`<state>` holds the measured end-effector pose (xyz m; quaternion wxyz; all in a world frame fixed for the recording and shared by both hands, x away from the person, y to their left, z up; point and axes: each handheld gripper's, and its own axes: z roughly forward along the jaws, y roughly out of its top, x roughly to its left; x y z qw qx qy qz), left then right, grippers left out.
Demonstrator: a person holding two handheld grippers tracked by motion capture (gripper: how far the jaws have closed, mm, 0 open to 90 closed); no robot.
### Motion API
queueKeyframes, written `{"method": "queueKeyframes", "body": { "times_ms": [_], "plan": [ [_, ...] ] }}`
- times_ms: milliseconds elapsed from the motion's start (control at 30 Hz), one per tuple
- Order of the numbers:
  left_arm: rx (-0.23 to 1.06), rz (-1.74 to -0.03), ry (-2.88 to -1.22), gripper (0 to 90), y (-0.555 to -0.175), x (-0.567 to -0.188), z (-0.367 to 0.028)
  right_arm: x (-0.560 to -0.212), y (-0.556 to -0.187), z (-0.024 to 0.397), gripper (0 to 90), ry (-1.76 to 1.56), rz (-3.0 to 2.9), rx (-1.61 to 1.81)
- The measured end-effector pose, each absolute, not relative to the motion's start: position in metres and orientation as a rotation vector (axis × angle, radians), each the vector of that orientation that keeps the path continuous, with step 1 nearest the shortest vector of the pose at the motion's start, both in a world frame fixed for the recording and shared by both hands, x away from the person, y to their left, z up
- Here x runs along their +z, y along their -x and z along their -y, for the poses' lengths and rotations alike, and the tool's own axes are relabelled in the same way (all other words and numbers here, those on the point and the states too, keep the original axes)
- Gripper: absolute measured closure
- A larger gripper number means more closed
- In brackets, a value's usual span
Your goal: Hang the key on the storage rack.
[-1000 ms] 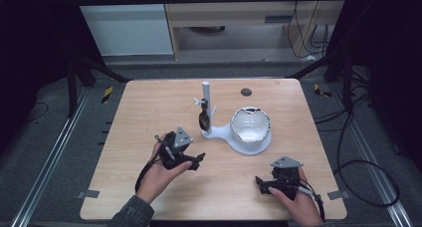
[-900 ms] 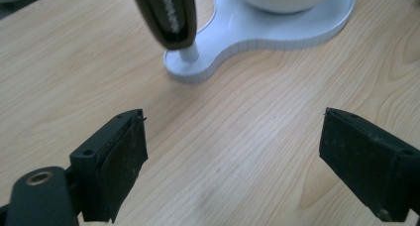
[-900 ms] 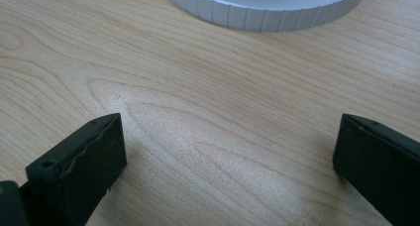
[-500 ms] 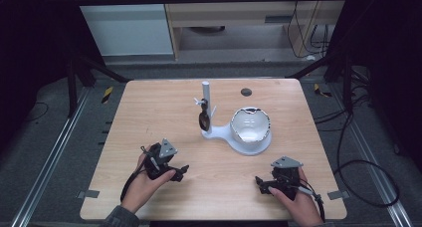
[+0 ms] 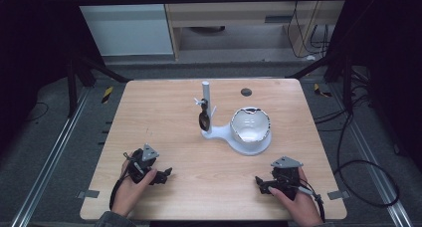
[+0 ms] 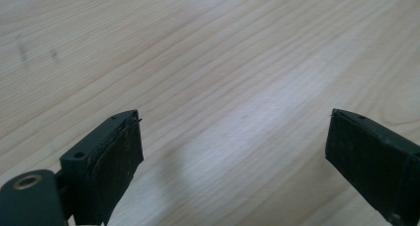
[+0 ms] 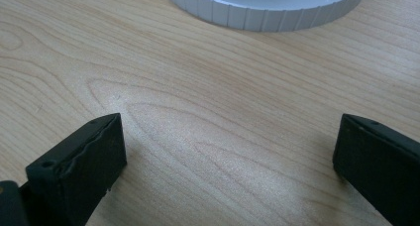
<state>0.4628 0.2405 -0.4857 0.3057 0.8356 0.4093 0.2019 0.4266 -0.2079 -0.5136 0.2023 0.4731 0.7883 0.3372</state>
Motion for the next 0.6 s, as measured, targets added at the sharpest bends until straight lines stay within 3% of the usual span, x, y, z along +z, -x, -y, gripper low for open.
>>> {"method": "queueKeyframes", "body": {
  "times_ms": [200,600],
  "plan": [
    [0.546,-1.159,-2.13,7.0,-0.468,-0.488,-0.254,-0.514,-0.427,0.208,0.3,-1.321,-2.201,0.941],
    [0.481,-1.236,-2.169,1.7,-0.478,-0.501,-0.263,-0.514,-0.427,0.207,0.4,-1.32,-2.202,0.94]
  ]
}}
